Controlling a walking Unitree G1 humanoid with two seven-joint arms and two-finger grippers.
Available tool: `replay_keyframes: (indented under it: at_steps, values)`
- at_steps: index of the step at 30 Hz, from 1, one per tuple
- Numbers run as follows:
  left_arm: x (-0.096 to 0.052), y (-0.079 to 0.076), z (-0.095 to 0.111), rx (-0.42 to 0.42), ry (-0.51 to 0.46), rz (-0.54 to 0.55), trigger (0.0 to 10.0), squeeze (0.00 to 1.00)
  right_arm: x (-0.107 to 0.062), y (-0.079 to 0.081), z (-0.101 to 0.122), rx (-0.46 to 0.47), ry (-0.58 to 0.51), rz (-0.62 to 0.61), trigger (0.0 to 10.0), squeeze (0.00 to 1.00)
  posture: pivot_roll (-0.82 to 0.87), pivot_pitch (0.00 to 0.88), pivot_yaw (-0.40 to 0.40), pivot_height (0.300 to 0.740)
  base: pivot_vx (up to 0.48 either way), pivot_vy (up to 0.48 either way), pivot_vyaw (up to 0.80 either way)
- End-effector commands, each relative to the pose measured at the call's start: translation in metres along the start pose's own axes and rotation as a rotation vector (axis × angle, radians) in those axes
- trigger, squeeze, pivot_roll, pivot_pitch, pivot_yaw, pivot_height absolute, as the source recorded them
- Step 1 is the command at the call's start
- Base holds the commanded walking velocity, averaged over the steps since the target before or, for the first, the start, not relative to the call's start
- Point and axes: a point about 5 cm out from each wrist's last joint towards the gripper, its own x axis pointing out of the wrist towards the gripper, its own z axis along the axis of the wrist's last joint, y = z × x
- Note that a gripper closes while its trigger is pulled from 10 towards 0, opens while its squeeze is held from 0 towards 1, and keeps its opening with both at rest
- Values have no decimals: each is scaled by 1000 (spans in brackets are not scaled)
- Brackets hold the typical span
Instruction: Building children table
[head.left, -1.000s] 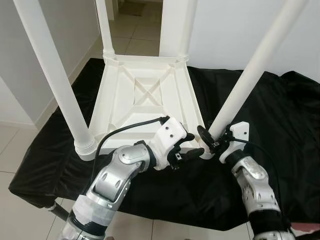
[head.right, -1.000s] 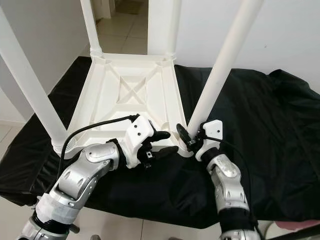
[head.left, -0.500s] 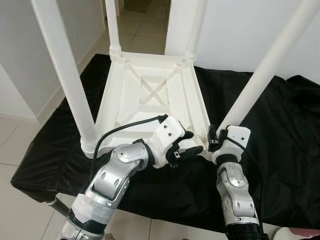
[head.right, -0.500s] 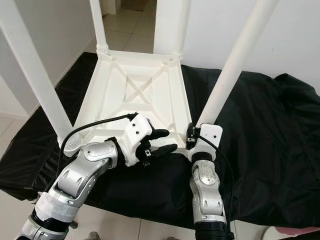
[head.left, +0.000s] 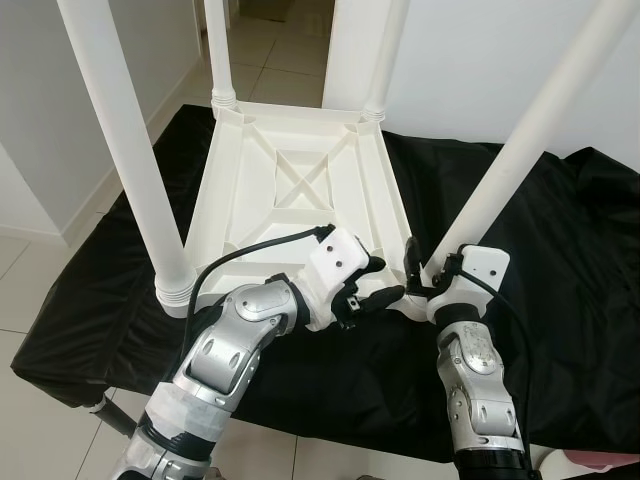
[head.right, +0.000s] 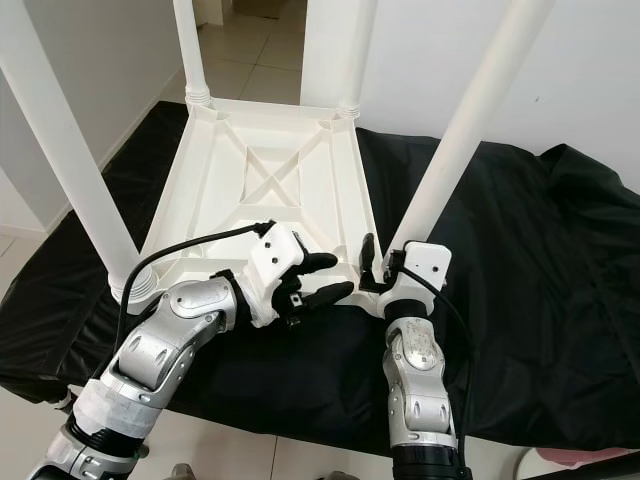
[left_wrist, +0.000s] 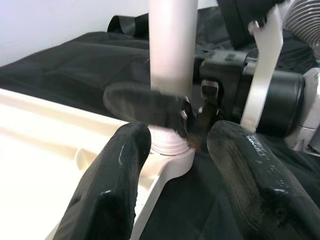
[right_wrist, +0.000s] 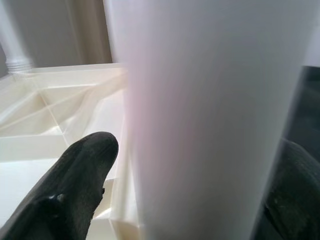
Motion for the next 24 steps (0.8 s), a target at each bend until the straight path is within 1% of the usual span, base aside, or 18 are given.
replay_keyframes:
  at_steps: [1,2,4,5,8,9,11,12,14,15,16,17,19,20,22,23,24]
  values:
    - [3,3,0,10,1,46,10000,0,-2,-6,1,23,-10,16,10000,1000,-49,0,-93,740,0,0,0]
    - [3,2,0,8,0,45,10000,0,-3,-10,-1,17,2,75,10000,757,-52,0,-91,740,0,0,0]
    - [3,2,0,8,0,45,10000,0,-3,-10,-1,17,2,75,10000,757,-52,0,-91,740,0,0,0]
    - [4,2,-1,7,-2,42,10000,0,-5,-16,-3,1,15,143,10000,0,-54,0,-91,740,0,0,0]
    - [4,2,-1,7,-2,42,10000,0,-5,-16,-3,1,15,143,10000,0,-54,0,-91,740,0,0,0]
    - [4,2,-1,6,-2,41,10000,0,-5,-20,-5,-12,28,196,10000,0,-55,0,-88,740,0,0,0]
    - [4,2,-1,6,-2,41,10000,0,-5,-20,-5,-12,28,196,10000,0,-55,0,-88,740,0,0,0]
    - [5,3,-1,11,-2,39,10000,0,-1,-26,-5,-42,41,307,10000,0,-56,0,-81,740,0,0,0]
    - [5,3,-1,11,-2,39,10000,0,-1,-26,-5,-42,41,307,10000,0,-56,0,-81,740,0,0,0]
    - [5,5,-1,19,-2,37,10000,0,6,-29,-6,-76,59,416,10000,0,-59,0,-72,740,0,0,0]
    - [6,7,0,25,-3,36,10000,0,11,-32,-7,-94,83,492,10000,0,-60,0,-68,740,0,0,0]
    - [6,7,0,25,-3,36,10000,0,11,-32,-7,-94,83,492,10000,0,-60,0,-68,740,0,0,0]
    - [8,9,1,38,-5,32,10000,0,25,-32,-10,-120,127,604,10000,0,-66,0,-58,740,0,0,0]
    - [8,9,1,38,-5,32,10000,0,25,-32,-10,-120,127,604,10000,0,-66,0,-58,740,0,0,0]
    - [10,10,2,44,-8,27,10000,0,33,-30,-13,-147,166,668,10000,0,-63,0,-58,740,0,0,0]
    - [10,10,2,44,-8,27,10000,0,33,-30,-13,-147,166,668,10000,0,-63,0,-58,740,0,0,0]
    - [10,10,3,45,-11,27,10000,0,36,-30,-14,-161,176,690,9725,0,-56,0,-64,740,0,0,0]
